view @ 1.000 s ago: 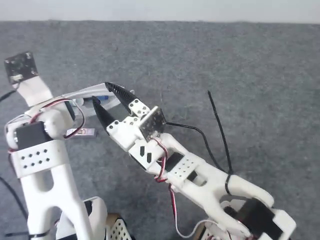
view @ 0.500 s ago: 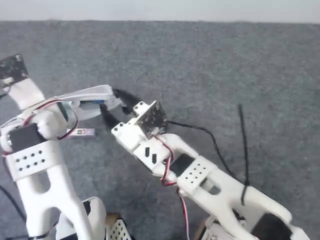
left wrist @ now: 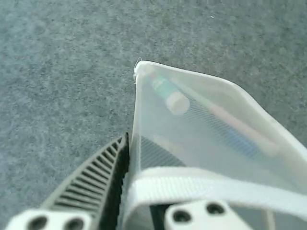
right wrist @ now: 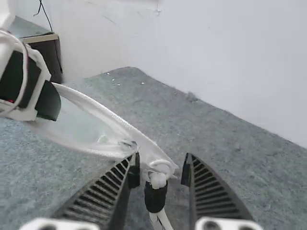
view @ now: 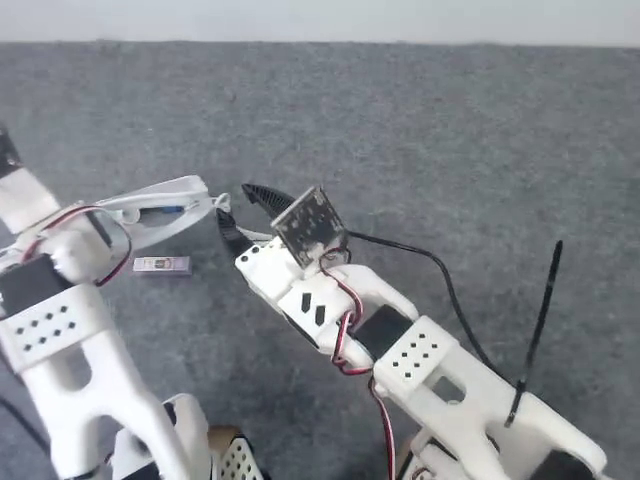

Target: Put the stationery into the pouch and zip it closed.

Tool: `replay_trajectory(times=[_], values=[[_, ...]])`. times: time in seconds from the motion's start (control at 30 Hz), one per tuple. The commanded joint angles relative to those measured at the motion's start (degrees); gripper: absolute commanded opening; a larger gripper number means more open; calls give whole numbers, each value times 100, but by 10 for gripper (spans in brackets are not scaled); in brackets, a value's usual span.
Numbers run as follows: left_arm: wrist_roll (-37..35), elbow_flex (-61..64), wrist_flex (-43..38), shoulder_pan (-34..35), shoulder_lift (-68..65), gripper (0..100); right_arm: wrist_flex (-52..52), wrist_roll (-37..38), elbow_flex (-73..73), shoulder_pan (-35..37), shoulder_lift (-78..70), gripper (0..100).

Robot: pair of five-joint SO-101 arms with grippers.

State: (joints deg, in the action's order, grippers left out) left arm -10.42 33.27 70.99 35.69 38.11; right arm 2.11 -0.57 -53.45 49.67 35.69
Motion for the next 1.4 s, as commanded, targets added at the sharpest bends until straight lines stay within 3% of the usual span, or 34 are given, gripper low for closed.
replay_trajectory(times=[0.0,0.23,0.5,0.67,0.8,1.0,1.2,1.37], values=[[-114,-365,-158,475,88,12,576,62,712,-66,-286,137],[-158,-444,-308,1204,88,12,945,97,1152,154,-1191,140],[-132,-532,-255,1407,88,12,945,141,1538,479,-2202,141],[-132,-629,-360,2066,88,12,945,782,1943,629,-2976,141],[-132,-681,-352,2180,88,12,980,1116,2418,831,-3565,142],[-132,-690,-387,2488,88,12,2176,1231,3991,848,-4444,143],[-132,-734,-396,2637,88,12,3398,1248,5653,954,-5648,250],[-132,-734,-396,2637,88,12,4136,1609,6708,1033,-6510,254]])
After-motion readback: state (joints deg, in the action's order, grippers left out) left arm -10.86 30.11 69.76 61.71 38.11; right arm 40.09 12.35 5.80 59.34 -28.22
